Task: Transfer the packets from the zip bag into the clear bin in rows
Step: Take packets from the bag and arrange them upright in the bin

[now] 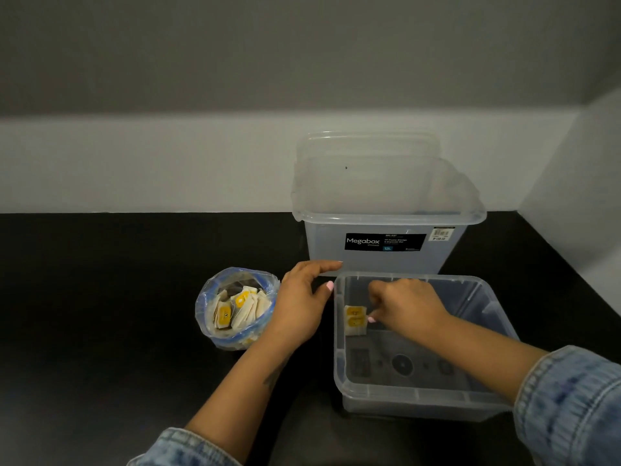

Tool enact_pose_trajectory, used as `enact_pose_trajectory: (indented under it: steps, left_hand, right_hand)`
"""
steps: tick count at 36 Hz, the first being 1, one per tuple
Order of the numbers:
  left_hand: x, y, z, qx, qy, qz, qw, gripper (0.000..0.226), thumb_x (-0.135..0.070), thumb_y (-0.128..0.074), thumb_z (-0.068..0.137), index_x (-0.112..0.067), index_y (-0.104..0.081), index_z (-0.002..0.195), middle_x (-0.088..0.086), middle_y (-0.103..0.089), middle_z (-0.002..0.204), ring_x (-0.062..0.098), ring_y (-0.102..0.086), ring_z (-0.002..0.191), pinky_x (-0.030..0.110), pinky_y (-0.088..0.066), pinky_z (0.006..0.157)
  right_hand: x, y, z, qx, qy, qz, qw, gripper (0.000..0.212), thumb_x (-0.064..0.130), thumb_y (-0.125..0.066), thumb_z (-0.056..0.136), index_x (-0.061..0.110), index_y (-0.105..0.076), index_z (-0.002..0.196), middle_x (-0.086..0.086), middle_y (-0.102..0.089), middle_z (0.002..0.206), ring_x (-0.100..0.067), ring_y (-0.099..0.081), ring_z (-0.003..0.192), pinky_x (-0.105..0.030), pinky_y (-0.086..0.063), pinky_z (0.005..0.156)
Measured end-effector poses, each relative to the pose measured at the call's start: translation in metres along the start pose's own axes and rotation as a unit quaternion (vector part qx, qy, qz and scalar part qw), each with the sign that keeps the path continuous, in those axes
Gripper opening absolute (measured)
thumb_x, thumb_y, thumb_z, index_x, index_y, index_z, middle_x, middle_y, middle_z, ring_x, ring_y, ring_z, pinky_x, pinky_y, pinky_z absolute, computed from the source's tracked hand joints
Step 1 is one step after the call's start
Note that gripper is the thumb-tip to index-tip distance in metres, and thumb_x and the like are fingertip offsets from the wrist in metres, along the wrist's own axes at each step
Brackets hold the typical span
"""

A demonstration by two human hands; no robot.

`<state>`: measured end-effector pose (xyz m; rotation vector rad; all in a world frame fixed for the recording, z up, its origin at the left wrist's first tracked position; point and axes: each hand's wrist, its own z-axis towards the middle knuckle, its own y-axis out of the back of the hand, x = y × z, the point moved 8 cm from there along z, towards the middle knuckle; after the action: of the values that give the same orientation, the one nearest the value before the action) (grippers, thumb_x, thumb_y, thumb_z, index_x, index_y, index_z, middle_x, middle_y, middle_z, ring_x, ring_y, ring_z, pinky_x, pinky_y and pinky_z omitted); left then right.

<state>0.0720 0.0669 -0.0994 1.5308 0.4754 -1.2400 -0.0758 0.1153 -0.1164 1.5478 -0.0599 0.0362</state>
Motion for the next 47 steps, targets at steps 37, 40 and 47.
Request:
enact_pose_trajectory:
  steps: [37,40,47]
  left_hand:
    - [0.102,0.166,0.004,0.016,0.11,0.319,0.941,0.041,-0.015,-0.063,0.085,-0.035,-0.051,0.119,-0.008,-0.046,0.123,0.012,-0.048,0.11,0.027,-0.048,0.078]
    - [0.103,0.169,0.003,0.012,0.107,0.31,0.945,0.041,-0.013,-0.061,0.086,-0.035,-0.05,0.12,-0.008,-0.046,0.125,0.012,-0.048,0.112,0.025,-0.046,0.077]
    - [0.105,0.175,0.0,0.01,0.095,0.271,0.958,0.036,-0.014,-0.057,0.09,-0.032,-0.053,0.121,-0.007,-0.048,0.127,0.011,-0.047,0.117,0.028,-0.045,0.09]
  right_hand:
    - [0.234,-0.008,0.092,0.061,0.199,-0.034,0.977,0.039,0.021,-0.065,0.083,0.025,-0.059,0.122,-0.001,-0.053,0.126,-0.02,-0.052,0.113,-0.036,-0.044,0.089]
    - [0.239,-0.016,0.099,0.073,0.203,-0.052,0.975,0.036,0.021,-0.064,0.083,0.022,-0.059,0.118,-0.002,-0.054,0.125,-0.02,-0.051,0.114,-0.037,-0.042,0.093]
    - [0.232,-0.017,0.11,0.043,0.194,-0.024,0.98,0.017,0.02,-0.06,0.088,0.026,-0.066,0.103,0.005,-0.067,0.101,-0.015,-0.06,0.094,-0.032,-0.038,0.09]
